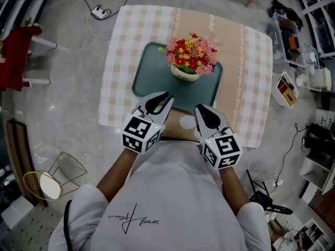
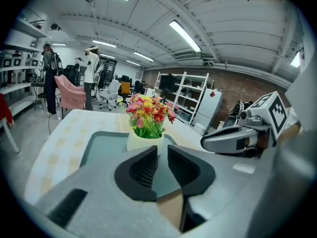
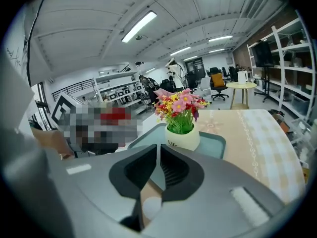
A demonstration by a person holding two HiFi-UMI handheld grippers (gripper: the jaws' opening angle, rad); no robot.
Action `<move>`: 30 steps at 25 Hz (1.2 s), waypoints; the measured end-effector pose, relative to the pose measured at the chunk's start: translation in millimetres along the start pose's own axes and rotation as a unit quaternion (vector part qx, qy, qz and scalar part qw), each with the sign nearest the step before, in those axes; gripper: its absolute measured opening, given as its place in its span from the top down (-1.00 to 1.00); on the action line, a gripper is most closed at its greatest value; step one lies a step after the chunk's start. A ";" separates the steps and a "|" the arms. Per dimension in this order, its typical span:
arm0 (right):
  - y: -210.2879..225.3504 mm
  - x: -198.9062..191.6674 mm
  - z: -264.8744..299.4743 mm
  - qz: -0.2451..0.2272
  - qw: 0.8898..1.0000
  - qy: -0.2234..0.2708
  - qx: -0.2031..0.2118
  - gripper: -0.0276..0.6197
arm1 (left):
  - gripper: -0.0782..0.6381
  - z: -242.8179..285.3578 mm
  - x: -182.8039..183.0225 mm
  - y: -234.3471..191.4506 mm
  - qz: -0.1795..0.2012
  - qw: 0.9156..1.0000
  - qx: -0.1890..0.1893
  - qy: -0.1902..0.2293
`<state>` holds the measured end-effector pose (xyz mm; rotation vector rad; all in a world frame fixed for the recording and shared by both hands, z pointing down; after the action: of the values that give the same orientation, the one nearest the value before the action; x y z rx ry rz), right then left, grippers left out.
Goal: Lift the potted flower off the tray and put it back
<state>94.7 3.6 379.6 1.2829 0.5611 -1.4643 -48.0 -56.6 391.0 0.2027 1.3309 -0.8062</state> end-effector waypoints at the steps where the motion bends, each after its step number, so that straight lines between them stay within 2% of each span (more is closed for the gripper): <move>1: 1.3 -0.3 1.6 -0.002 1.000 -0.004 0.002 0.85 | 0.59 1.8 -0.5 -0.9 0.000 1.000 0.000 -0.003; 7: 6.9 -2.7 14.1 -0.012 1.000 -0.019 0.019 0.82 | 0.56 10.5 -3.3 -6.7 0.002 1.000 0.001 -0.015; 19: 25.9 -10.3 24.0 -0.003 0.999 -0.034 0.014 0.76 | 0.51 25.4 -11.0 -10.5 0.003 0.999 -0.003 -0.041; 22: 31.7 -11.8 25.9 0.000 0.999 -0.037 0.010 0.76 | 0.47 29.4 -14.0 -13.2 -0.001 0.999 -0.008 -0.048; 30: 44.1 -14.0 37.9 0.009 0.999 -0.043 0.010 0.72 | 0.44 38.4 -14.4 -27.4 -0.024 0.998 0.009 -0.051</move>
<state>117.0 -37.8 416.5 1.2309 0.4780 -1.5047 -35.3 -92.2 422.8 0.1421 1.2378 -0.8577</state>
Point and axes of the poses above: the fingertips, and each gripper's own axes: z forward along the fingers, y to its right, x out of its top, the point moved 6 cm from there along -z, backward along the fingers, and after that the axes turned 14 degrees about y, right-handed, at the moved point
